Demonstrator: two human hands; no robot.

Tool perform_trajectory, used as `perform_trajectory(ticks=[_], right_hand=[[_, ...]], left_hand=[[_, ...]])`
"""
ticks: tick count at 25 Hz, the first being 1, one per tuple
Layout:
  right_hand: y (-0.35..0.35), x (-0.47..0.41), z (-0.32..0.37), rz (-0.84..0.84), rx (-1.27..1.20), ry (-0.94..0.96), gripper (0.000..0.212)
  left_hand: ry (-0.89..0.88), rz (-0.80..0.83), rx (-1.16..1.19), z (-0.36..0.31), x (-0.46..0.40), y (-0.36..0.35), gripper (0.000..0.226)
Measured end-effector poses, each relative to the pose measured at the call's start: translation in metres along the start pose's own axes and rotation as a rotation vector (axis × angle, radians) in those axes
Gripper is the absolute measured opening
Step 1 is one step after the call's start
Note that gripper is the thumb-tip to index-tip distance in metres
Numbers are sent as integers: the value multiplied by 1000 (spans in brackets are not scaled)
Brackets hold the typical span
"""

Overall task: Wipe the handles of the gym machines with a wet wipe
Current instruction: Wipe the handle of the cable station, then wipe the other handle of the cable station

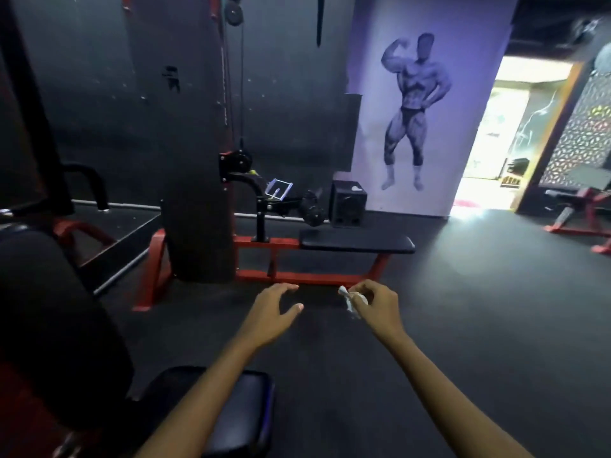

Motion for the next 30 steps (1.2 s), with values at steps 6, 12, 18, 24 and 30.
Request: perform_trajectory(ticks=[6,12,18,24,30], right_hand=[[68,-60,-128,16,83,-66,17],[78,-119,-207,21,65,-106,8],[46,-188,-271,-2,81,-154,13],[-33,-284,-290,39,-59,-216,12],[-199,-342,-269,315,-183,-178,16]], left_hand=[[113,59,65,-46,-21,-149,40],[153,130,78,-43,-71,-250,39],[162,140,117,6,-151,-331,37],[193,75,105,68,-244,-354,38],[365,-131,-10,170,-292,-280,38]])
Point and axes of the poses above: each hand's wrist, its own x-axis away from the middle knuckle, its own y-axis out of the back of the hand, z = x × y, the point moved 9 cm from there along -x, towards the middle knuckle, and after that the axes turned 11 degrees about -z, right-handed, at the moved point
